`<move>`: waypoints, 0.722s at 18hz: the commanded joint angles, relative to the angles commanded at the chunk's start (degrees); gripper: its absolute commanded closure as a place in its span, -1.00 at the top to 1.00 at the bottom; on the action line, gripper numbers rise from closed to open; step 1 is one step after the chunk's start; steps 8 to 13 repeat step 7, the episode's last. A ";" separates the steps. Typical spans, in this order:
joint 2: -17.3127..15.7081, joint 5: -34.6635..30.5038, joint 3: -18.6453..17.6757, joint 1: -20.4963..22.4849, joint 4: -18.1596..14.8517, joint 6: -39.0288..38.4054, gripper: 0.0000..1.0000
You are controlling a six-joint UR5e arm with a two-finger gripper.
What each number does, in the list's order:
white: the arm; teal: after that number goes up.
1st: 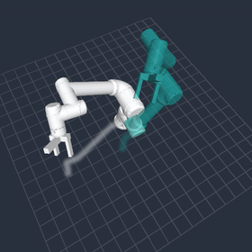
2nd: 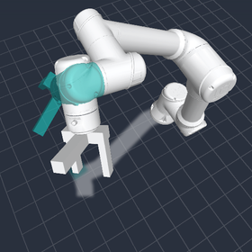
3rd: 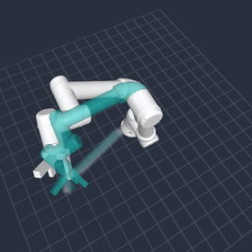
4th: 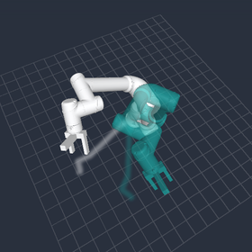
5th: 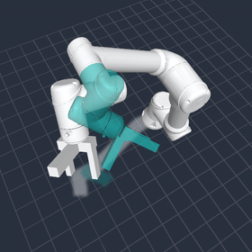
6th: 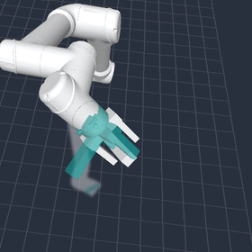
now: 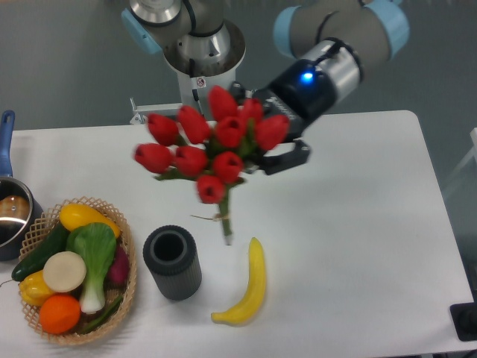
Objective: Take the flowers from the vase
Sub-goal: 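Lift the gripped tulip bunch up out of the black vase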
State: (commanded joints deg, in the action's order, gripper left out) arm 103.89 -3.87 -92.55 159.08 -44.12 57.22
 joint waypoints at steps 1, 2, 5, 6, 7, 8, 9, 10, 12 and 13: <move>0.35 -0.09 0.00 0.09 0.09 0.09 -0.13; 0.70 -0.09 0.17 0.09 0.09 0.26 -0.13; 1.23 -0.09 1.14 0.70 0.00 0.70 -0.13; 1.23 -0.17 0.79 0.79 0.09 0.70 -0.13; 1.14 -0.18 0.53 0.88 0.00 0.70 -0.13; 1.14 -0.18 0.53 0.88 0.00 0.70 -0.13; 1.14 -0.18 0.53 0.88 0.00 0.70 -0.13; 1.14 -0.18 0.53 0.88 0.00 0.70 -0.13; 1.14 -0.18 0.53 0.88 0.00 0.70 -0.13; 1.14 -0.18 0.53 0.88 0.00 0.70 -0.13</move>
